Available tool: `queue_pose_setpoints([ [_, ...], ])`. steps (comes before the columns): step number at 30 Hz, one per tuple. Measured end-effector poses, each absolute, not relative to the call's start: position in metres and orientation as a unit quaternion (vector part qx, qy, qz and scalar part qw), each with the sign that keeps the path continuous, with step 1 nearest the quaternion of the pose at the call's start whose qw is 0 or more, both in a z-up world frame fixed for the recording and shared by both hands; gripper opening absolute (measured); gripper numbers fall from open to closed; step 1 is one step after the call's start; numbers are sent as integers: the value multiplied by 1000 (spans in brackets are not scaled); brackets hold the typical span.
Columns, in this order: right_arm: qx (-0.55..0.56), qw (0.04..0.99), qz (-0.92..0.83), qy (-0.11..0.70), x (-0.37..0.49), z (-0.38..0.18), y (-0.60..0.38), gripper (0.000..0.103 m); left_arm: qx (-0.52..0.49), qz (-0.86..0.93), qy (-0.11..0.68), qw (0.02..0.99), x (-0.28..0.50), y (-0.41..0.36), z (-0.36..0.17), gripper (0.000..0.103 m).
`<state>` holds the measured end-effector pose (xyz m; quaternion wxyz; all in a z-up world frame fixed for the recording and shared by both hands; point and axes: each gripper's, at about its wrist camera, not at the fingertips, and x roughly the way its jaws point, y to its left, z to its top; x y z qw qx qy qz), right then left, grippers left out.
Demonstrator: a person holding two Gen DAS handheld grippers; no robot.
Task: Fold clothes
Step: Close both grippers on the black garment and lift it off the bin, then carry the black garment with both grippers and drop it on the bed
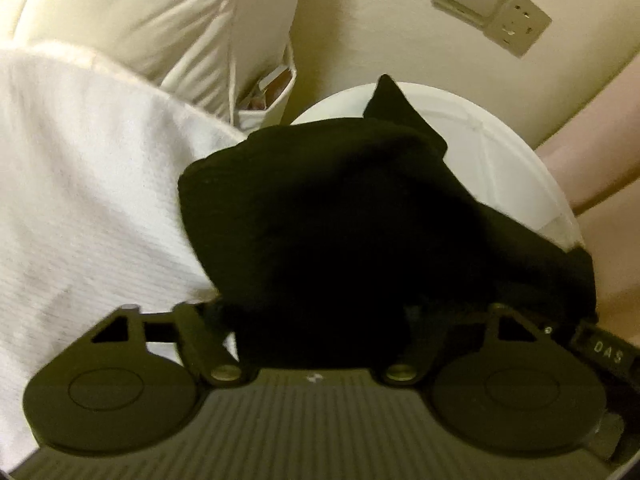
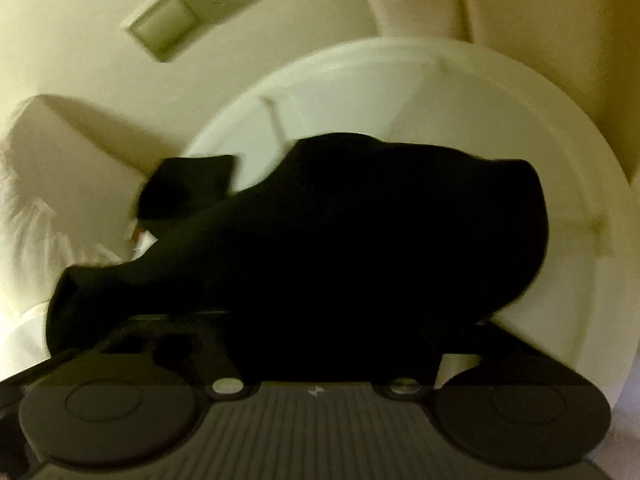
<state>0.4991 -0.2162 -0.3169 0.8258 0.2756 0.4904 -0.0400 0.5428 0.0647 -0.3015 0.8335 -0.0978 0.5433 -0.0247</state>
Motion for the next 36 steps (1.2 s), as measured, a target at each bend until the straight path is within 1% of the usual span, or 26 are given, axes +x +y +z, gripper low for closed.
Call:
queue_pose_setpoints([
  [2, 273, 832, -31, 483, 496, -303, -220, 27, -86, -26, 543, 835, 539, 63, -290, 48],
  [3, 270, 835, -28, 478, 494, -295, -222, 26, -84, -26, 543, 835, 536, 64, -283, 46],
  [4, 269, 839, -23, 472, 492, -285, -223, 25, -81, -27, 543, 836, 534, 65, -276, 41],
  [5, 269, 844, -17, 463, 489, -274, -224, 25, -78, -27, 542, 836, 532, 66, -269, 32],
  [8, 276, 858, 3, 433, 480, -244, -228, 23, -94, -41, 521, 848, 522, 70, -238, 30],
  [12, 293, 877, 25, 379, 469, -205, -238, 22, -87, -59, 480, 871, 518, 57, -202, 27],
  [16, 300, 896, 46, 324, 463, -153, -247, 21, -90, -67, 441, 890, 511, 46, -165, 25],
  [22, 283, 923, 111, 236, 445, -69, -255, 21, -98, -60, 344, 932, 464, 47, -76, 25],
  [28, 253, 929, 211, 167, 416, 13, -241, 21, -106, 4, 247, 963, 379, 61, 7, 25],
  [36, 201, 898, 381, 85, 333, 120, -188, 22, -124, 119, 147, 974, 204, 100, 103, 26],
])
